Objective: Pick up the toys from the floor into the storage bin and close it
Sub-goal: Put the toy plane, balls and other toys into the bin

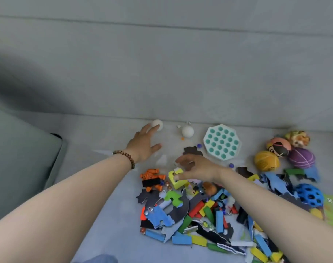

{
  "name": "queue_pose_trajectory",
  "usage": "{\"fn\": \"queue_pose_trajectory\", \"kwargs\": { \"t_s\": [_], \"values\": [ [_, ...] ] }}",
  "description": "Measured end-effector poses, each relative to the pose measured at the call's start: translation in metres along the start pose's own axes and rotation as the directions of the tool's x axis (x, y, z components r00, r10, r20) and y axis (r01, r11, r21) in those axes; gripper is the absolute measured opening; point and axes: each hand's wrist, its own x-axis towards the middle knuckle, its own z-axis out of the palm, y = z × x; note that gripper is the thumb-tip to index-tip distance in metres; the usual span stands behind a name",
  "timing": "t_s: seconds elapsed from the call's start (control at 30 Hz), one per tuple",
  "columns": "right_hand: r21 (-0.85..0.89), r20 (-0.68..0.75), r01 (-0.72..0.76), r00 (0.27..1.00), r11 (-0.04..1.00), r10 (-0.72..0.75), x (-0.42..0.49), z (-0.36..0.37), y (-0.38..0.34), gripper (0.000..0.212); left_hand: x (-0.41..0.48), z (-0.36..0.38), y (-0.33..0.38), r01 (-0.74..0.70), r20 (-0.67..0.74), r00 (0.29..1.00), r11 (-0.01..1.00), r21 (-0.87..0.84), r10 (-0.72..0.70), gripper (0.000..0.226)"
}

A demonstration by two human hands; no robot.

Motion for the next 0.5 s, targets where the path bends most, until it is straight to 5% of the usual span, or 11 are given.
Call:
{"fn": "queue_pose_trajectory", "kwargs": {
  "t_s": [0.1,0.23,0.5],
  "values": [
    [-0.057,0.029,0.042,0.999,0.998,-0.040,0.003,0.008,0.012,0.067,0.001,0.009,-0.008,-0.023,-0.022,1.000,0.997,-0.070,0.022,0.070],
    [-0.085,-0.055,0.087,0.994,0.993,-0.092,0.008,0.011,0.020,0.049,0.006,0.010,-0.013,-0.041,-0.092,0.995,0.990,-0.131,0.029,0.073],
    [0.395,-0.370,0.187,0.929,0.899,-0.030,-0.005,-0.042,0.013,0.029,0.035,0.003,0.005,-0.107,-0.139,0.987,0.973,-0.207,0.079,0.061]
  ]
}}
